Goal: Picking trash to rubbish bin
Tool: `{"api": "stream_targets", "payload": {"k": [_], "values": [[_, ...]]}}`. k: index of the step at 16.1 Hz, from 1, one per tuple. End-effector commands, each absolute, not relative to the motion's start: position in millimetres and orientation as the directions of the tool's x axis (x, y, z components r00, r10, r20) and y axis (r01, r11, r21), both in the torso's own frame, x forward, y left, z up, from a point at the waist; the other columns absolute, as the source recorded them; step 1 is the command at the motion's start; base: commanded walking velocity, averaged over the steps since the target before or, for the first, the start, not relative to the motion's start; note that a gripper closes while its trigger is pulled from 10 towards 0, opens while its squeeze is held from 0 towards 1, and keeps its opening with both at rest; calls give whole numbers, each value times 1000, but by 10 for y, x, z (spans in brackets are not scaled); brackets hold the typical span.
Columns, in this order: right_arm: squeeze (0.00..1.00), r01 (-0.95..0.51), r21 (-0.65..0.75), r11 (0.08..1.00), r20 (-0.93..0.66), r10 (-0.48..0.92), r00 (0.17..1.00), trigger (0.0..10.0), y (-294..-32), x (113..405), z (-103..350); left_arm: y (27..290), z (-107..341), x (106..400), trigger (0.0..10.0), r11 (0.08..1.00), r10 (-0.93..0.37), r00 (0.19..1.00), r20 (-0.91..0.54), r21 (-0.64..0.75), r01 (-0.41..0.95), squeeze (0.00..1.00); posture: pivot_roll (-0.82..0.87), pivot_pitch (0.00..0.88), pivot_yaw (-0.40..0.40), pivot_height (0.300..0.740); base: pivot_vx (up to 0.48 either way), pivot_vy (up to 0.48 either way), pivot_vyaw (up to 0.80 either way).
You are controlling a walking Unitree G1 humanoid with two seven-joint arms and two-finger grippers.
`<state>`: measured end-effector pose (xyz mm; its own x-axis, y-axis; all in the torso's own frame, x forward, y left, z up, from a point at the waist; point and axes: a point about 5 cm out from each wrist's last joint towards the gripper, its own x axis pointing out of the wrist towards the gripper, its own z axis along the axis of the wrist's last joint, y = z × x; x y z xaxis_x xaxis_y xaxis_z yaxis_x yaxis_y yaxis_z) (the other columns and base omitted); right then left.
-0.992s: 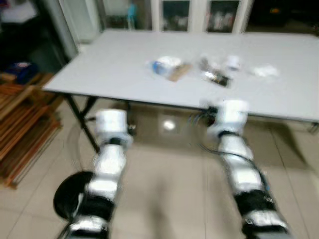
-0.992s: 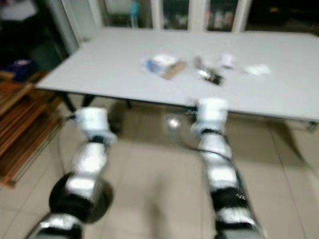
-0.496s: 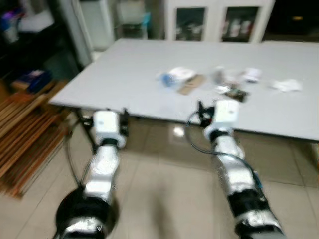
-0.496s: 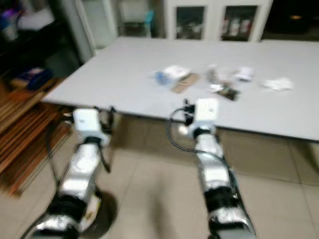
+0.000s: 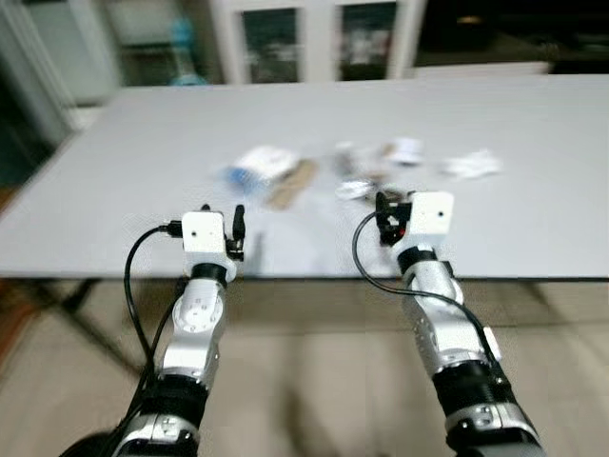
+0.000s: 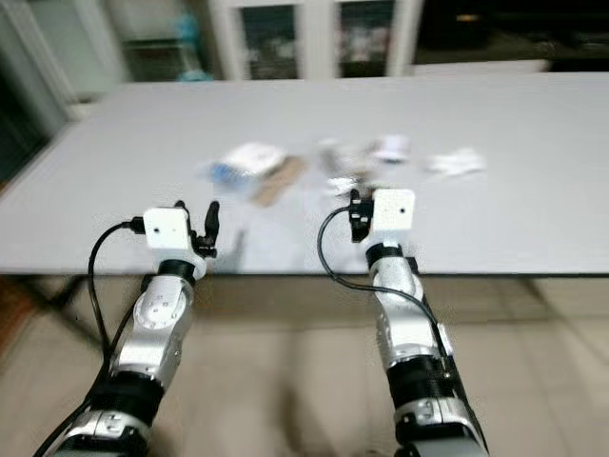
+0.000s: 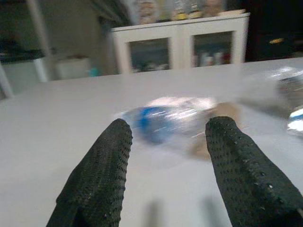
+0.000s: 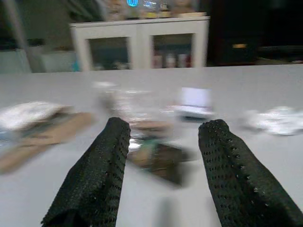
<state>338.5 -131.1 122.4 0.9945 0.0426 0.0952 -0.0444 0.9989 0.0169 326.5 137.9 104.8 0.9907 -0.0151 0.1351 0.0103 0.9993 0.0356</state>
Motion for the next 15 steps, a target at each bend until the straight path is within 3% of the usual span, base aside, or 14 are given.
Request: {"api": "stream_targets", "payload": {"k": [1,9,15], "values": [[0,-40,22,999,111,37,993,10000,-1305,3400,1271,1381,1093,3283,10000,999,-27,989,148,48,20,0,13,0,67,740,469,0,0],[0,-37,18,999,116,35,993,10000,-1315,3403,1282,1368,1108,3284,10000,998,-31,987,156,50,24,0,13,0,65,740,467,0,0],[0,-37,19,999,122,34,992,10000,-1315,3407,1295,1347,1135,3282,10000,997,-47,984,173,72,35,0,13,0,65,740,0,0,0]]}}
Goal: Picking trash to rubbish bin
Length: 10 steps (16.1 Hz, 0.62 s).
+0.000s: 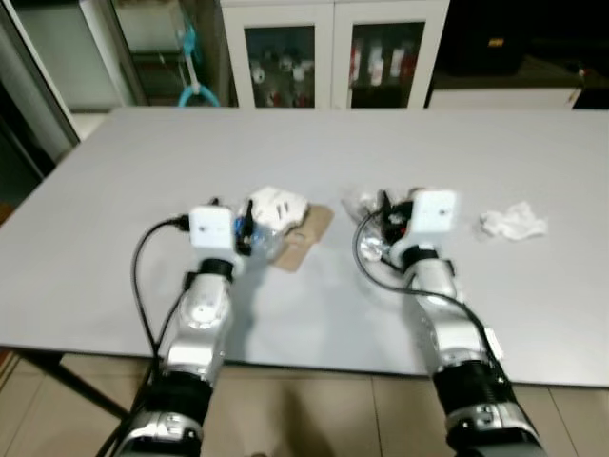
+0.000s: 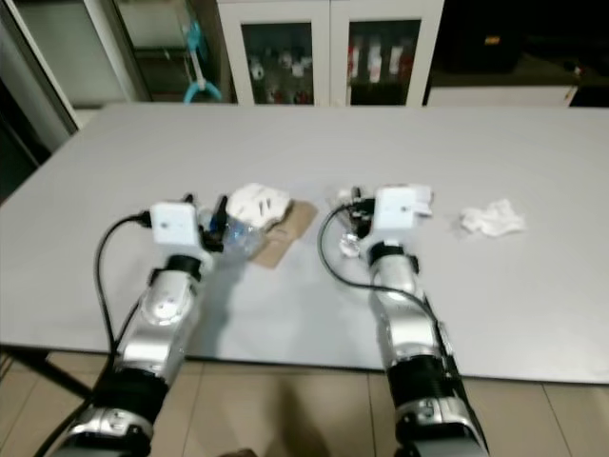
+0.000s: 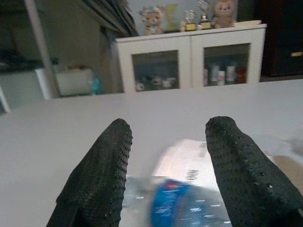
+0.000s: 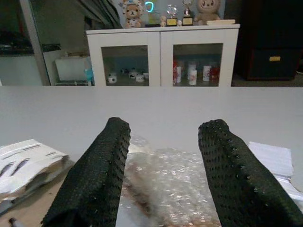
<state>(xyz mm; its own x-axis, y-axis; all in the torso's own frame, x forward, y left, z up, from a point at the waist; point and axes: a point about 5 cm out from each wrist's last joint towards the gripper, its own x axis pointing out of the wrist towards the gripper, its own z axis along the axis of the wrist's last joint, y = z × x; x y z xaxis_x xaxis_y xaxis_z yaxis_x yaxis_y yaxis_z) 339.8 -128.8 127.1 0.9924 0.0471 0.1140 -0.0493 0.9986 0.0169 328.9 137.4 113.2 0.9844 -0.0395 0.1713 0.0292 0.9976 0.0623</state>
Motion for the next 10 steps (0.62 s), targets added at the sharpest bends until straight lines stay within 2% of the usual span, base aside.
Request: {"api": "stream_targets", "payload": {"k": [1,10], "values": [[0,-37,19,999,123,35,992,10000,-1315,3408,1297,1348,1136,3283,10000,997,-47,984,173,75,34,0,13,0,65,740,0,-371,0],[0,-47,17,999,124,45,991,10000,-1308,3411,1302,1341,1136,3288,10000,996,-49,984,172,76,36,0,13,0,63,740,0,-467,0]]}}
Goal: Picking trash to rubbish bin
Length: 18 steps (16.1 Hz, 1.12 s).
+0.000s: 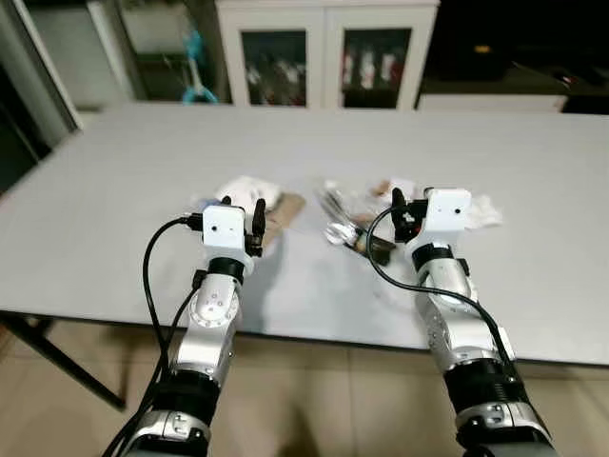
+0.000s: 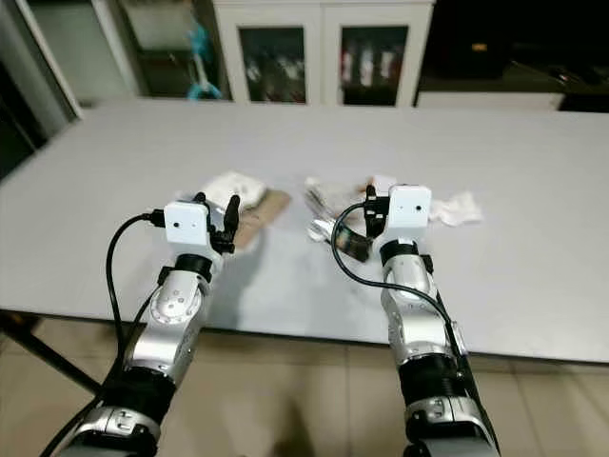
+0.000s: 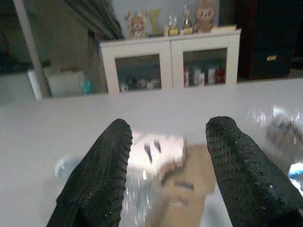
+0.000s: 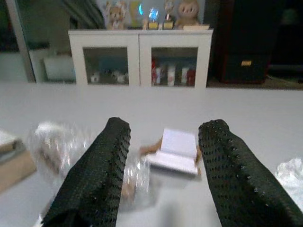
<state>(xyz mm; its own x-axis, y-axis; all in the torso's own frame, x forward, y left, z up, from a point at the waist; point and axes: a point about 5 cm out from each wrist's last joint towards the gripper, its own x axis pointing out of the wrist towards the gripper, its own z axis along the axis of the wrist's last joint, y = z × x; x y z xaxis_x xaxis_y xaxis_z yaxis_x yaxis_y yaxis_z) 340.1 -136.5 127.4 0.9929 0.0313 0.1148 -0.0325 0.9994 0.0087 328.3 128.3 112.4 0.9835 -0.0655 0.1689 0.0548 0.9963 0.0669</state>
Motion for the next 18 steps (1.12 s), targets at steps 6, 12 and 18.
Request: {"api": "stream_targets", "payload": {"k": [6,12,18], "values": [[0,-52,16,999,123,50,991,10000,-1301,3408,1300,1344,1134,3287,10000,996,-48,984,171,76,35,0,14,0,64,740,0,-469,0],[0,-59,18,998,120,57,991,10000,-1285,3402,1287,1348,1123,3284,10000,997,-45,985,167,76,33,0,16,0,64,740,0,-461,0],[0,-68,20,997,117,65,991,10000,-1261,3393,1273,1352,1109,3285,10000,998,-42,987,157,57,33,0,13,0,68,740,0,-178,0]]}}
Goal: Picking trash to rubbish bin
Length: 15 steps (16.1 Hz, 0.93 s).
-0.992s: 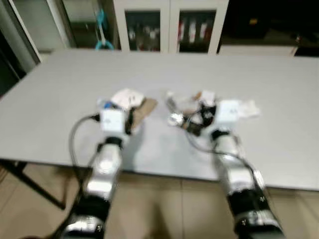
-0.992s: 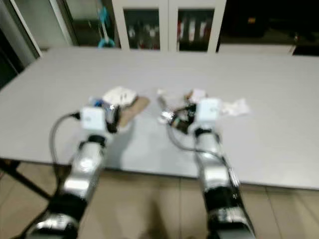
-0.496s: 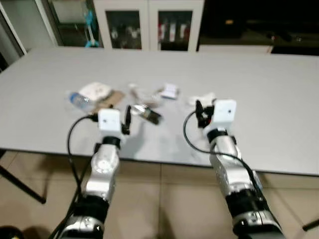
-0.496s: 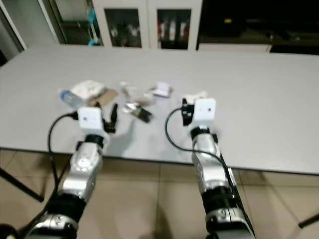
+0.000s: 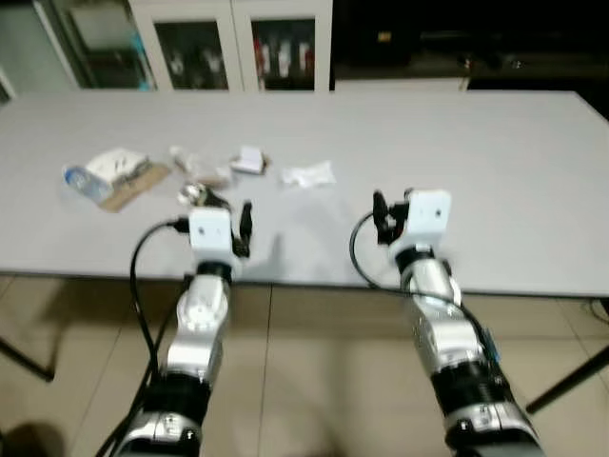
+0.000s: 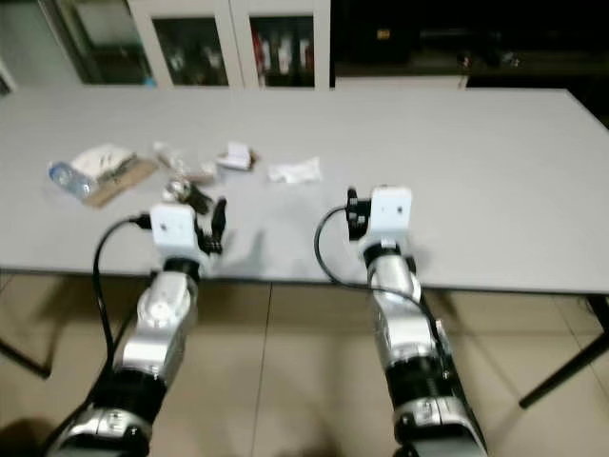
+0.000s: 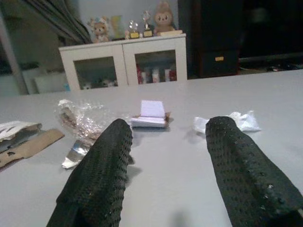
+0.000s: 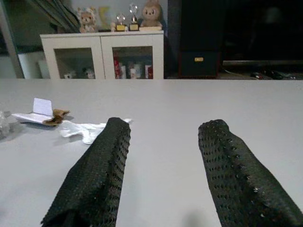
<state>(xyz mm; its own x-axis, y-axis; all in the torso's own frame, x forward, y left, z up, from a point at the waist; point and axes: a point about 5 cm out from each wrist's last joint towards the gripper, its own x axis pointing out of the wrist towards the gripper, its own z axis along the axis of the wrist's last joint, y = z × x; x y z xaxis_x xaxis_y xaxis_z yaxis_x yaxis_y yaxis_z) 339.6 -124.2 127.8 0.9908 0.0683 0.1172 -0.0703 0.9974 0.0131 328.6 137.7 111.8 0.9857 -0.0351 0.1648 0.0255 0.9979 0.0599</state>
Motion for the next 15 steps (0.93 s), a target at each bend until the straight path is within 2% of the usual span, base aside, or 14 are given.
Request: {"api": "stream_targets", "payload": {"k": [1,5,15], "values": [[0,-70,20,997,116,68,991,10000,-1258,3394,1273,1351,1109,3287,10000,998,-42,987,156,53,34,0,13,0,68,740,0,0,0],[0,-73,17,997,114,71,991,10000,-1259,3395,1275,1355,1093,3294,10000,998,-35,990,139,50,28,0,15,0,65,740,0,0,0],[0,-77,11,997,111,75,991,10000,-1260,3399,1279,1363,1088,3302,10000,998,-34,991,127,52,27,0,13,0,65,740,0,462,0]]}}
